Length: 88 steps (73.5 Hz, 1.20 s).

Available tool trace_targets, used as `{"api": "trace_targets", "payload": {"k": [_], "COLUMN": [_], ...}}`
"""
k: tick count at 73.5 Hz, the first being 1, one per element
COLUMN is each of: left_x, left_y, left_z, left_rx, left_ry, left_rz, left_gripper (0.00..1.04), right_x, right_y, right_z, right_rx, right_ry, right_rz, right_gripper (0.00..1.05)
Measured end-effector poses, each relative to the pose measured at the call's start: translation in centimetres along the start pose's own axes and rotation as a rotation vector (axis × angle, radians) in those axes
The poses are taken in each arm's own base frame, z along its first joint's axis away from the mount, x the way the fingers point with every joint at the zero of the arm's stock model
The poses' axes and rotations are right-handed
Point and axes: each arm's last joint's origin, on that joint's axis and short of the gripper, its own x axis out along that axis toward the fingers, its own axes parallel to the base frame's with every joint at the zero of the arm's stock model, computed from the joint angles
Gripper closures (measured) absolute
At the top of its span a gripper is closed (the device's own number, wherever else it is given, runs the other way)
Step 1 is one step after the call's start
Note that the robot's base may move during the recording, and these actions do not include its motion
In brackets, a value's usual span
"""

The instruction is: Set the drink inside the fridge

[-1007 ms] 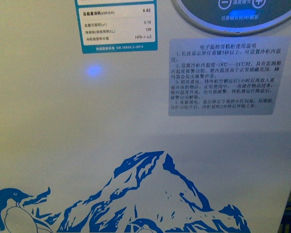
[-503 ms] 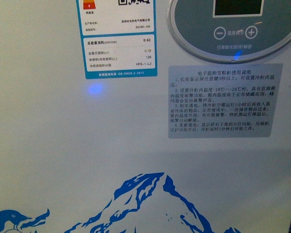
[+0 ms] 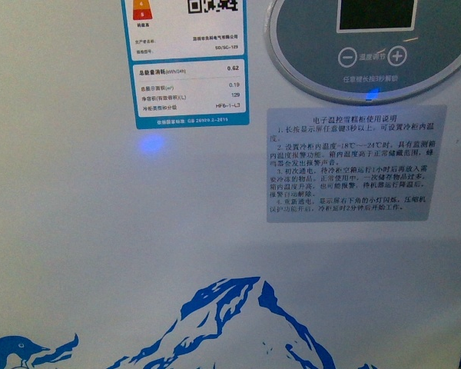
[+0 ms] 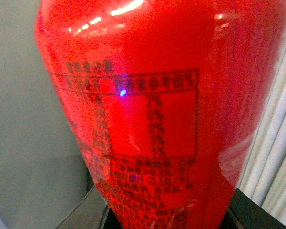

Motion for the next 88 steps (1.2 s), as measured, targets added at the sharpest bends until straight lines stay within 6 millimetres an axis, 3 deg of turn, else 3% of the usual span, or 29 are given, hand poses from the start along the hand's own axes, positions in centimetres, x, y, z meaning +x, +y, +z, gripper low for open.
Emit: {"api": "trace_targets", "payload": {"k": [88], "left_x": [0.0], "left_y": [0.0], "left_z": [0.0], "left_rx": [0.0], "left_ry": [0.0], "left_rz": [0.0], "left_gripper": [0.08], "right_x": [0.08], "right_y": [0.01], "right_z": [-0.39], "right_rx": [0.013], "right_ry": [0.011], "right_rz": [0.002], "right_gripper": [0.68]}}
